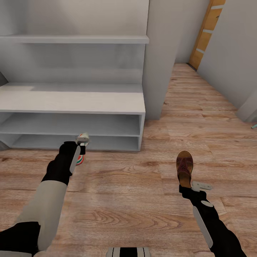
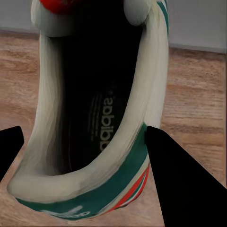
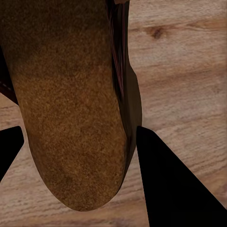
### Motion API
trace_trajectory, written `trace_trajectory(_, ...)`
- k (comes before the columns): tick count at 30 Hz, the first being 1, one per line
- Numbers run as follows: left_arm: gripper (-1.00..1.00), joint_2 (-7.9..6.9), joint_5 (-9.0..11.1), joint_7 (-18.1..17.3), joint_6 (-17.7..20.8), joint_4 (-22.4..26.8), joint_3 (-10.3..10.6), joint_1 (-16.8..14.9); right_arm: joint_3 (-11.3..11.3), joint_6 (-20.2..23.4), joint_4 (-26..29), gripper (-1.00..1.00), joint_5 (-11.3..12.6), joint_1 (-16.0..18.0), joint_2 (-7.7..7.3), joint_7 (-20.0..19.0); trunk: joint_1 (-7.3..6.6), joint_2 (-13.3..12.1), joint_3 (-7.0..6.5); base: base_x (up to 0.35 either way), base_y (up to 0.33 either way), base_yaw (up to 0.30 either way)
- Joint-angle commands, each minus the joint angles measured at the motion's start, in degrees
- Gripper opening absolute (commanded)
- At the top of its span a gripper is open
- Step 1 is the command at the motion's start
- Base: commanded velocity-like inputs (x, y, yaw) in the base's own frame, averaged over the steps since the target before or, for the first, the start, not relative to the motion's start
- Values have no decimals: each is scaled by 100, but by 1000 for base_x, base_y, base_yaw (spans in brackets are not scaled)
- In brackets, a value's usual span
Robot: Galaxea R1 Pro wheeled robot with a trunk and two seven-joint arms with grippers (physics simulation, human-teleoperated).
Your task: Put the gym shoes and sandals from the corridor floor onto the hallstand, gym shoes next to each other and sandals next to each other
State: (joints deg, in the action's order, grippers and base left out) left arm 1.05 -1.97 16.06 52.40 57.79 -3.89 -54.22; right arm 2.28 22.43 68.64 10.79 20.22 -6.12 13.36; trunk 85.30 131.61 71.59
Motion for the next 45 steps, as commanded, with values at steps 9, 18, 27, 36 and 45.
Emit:
trace_trajectory(9, -100, -3, -106, -6, 282, -47, 2, -431, 0, -7, 0, -100, 14, 0, -3, 0, 0, 0, 0, 0, 0, 0)
trace_trajectory(18, -100, -2, -128, 31, 331, -1029, 9, -904, 0, -3, 0, -100, 16, 0, -3, 0, 0, 0, 0, 0, 0, 0)
trace_trajectory(27, -100, 0, -139, 33, 322, -1782, 19, -1080, 0, -3, 0, -100, 18, 0, -3, 0, 0, 0, 0, 0, 0, 0)
trace_trajectory(36, -100, 0, -153, 38, 316, -1768, 20, -1092, 0, -7, 0, -100, 16, -1, -3, 0, 0, 0, 0, 0, 0, 0)
trace_trajectory(45, -100, -3, -167, 39, 321, -1746, 22, -1359, 0, -6, 0, -100, 18, 0, -3, 0, 0, 0, 0, 0, 0, 0)
